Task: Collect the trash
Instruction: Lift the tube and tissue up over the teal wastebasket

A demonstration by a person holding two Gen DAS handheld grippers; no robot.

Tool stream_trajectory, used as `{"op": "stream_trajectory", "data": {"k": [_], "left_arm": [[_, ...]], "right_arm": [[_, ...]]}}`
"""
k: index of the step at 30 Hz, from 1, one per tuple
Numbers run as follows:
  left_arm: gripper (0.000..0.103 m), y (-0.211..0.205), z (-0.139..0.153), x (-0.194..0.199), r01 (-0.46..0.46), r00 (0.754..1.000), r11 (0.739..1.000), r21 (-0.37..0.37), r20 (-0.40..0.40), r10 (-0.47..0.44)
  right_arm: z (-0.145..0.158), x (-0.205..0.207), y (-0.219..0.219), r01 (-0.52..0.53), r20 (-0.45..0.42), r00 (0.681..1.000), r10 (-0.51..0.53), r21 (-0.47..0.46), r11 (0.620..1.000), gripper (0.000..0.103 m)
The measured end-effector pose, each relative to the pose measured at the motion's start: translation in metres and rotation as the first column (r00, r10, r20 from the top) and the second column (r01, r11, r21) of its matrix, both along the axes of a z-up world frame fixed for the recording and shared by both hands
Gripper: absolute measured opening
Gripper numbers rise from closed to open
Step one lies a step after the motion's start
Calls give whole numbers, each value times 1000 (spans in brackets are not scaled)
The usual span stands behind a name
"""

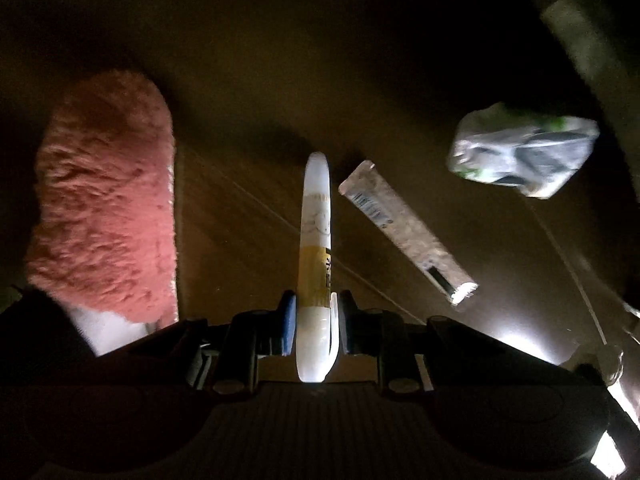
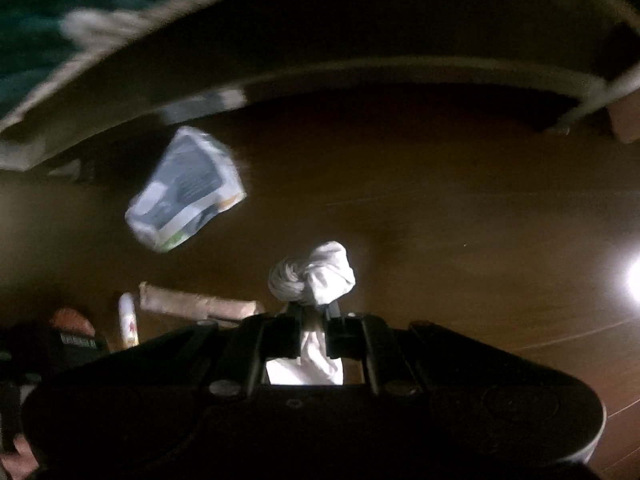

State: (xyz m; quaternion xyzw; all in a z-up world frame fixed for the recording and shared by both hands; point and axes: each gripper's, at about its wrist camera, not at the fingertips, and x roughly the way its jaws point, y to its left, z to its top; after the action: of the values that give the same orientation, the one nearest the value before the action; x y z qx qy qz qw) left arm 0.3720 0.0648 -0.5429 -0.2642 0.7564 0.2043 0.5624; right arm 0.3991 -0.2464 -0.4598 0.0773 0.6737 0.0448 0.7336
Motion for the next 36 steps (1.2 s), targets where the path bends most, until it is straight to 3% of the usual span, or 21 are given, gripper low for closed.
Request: {"op": "stream_trajectory", "data": {"k": [4, 7, 19, 25, 36], "left_arm": [[21, 11, 36, -13, -19, 998, 1000, -25, 61, 21], [21, 16, 63, -18, -54, 994, 997, -55, 87, 58], [21, 12, 194, -46, -7, 962, 982, -190, 267, 59], [21, 7, 270, -63, 49, 913, 969, -240, 403, 54], [21, -20, 395, -89, 178, 792, 943, -280, 610, 31]], "right_arm": [[44, -13, 10, -58, 61, 996, 58, -6, 998, 9], [77, -28, 9, -42, 99, 994, 39, 26, 999, 9], [199, -99, 20, -44, 261, 965, 7, 138, 989, 9], [258, -127, 33, -131, 356, 931, 75, 136, 982, 9], [349, -160, 45, -202, 503, 856, 117, 117, 972, 9]]}}
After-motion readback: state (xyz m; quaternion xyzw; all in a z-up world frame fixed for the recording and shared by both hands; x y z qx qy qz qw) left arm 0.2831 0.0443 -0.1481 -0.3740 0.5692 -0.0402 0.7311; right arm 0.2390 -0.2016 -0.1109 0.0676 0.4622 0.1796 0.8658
